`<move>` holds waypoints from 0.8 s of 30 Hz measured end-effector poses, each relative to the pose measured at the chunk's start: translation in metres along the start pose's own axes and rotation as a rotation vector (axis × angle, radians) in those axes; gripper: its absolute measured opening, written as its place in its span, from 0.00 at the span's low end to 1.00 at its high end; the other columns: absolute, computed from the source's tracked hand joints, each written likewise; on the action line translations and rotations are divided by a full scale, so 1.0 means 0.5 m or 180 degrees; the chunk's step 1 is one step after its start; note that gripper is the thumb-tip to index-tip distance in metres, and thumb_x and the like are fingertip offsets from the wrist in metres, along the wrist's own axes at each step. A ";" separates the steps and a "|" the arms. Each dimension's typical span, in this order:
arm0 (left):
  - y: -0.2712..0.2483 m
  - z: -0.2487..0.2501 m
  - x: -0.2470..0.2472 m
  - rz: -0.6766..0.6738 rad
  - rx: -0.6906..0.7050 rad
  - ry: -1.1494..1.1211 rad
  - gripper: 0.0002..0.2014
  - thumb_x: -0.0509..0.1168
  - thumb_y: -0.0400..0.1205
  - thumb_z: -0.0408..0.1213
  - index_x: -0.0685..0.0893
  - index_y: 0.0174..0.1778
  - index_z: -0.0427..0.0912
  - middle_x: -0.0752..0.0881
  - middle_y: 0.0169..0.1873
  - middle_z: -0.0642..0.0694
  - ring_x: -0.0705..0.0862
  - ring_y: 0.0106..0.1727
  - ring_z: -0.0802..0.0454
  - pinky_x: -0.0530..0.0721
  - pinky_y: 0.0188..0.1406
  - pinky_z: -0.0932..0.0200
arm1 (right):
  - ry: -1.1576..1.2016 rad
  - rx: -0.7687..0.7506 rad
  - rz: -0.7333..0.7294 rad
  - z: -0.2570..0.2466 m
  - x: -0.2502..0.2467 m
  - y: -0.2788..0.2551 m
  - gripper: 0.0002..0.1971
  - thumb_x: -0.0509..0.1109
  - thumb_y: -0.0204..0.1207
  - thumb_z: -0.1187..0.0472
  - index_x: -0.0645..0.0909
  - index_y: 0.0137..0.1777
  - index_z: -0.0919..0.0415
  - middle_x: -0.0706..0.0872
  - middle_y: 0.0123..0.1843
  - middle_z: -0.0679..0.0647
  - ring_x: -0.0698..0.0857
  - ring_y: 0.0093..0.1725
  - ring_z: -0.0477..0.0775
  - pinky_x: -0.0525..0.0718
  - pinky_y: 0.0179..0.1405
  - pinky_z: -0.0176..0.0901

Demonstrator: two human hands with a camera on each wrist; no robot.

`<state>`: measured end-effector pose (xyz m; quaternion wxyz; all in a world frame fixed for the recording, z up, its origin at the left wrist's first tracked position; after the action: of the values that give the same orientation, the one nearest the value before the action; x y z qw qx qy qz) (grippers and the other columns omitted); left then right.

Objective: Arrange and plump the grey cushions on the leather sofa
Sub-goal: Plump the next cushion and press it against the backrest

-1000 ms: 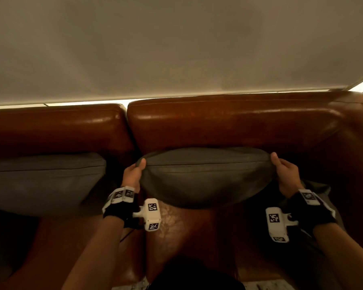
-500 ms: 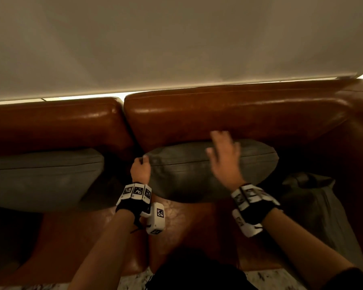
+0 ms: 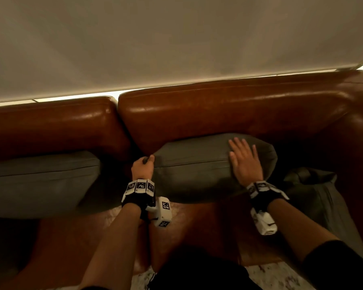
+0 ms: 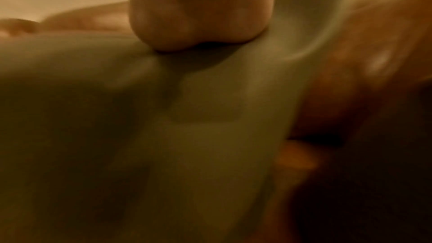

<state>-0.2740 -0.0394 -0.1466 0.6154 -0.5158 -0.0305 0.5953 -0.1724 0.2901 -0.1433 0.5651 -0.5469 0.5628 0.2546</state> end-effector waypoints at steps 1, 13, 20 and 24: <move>-0.003 0.004 0.003 0.0007 0.0046 0.0032 0.18 0.59 0.83 0.47 0.84 0.55 0.35 0.85 0.56 0.33 0.81 0.60 0.35 0.77 0.63 0.47 | -0.0032 0.0082 -0.0053 0.025 -0.002 -0.001 0.33 0.29 0.81 0.38 0.56 0.82 0.47 0.61 0.83 0.47 0.56 0.84 0.49 0.39 0.80 0.52; -0.037 -0.069 -0.058 0.0379 -0.0018 -0.0675 0.23 0.61 0.82 0.51 0.85 0.54 0.31 0.85 0.56 0.31 0.80 0.62 0.34 0.75 0.64 0.46 | 0.2207 0.2314 0.0569 0.230 -0.104 -0.071 0.24 0.62 0.81 0.47 0.80 0.59 0.71 0.84 0.57 0.68 0.82 0.58 0.68 0.78 0.59 0.56; -0.006 -0.056 -0.099 0.0447 -0.0177 -0.1379 0.16 0.66 0.79 0.44 0.80 0.26 0.44 0.82 0.33 0.42 0.81 0.46 0.44 0.78 0.58 0.49 | 0.3103 0.2240 0.0704 0.222 -0.114 -0.088 0.15 0.66 0.79 0.47 0.81 0.39 0.58 0.86 0.48 0.63 0.85 0.53 0.63 0.83 0.58 0.59; -0.011 -0.057 -0.099 0.0577 -0.0284 -0.1275 0.13 0.67 0.79 0.43 0.87 0.47 0.35 0.87 0.52 0.34 0.82 0.60 0.39 0.77 0.68 0.48 | 0.3646 0.2649 0.0668 0.221 -0.071 -0.102 0.20 0.70 0.77 0.53 0.81 0.58 0.72 0.85 0.56 0.67 0.84 0.58 0.64 0.82 0.60 0.55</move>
<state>-0.2659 -0.0927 -0.1276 0.5176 -0.4145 -0.1320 0.7368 -0.0955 0.3878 -0.1195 0.3151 -0.2767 0.8712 -0.2554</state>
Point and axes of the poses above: each hand's wrist, its own y-axis towards the middle knuckle, its own x-axis out of the palm, z = x × y, the point moved 9 cm from there along y, towards the middle knuckle
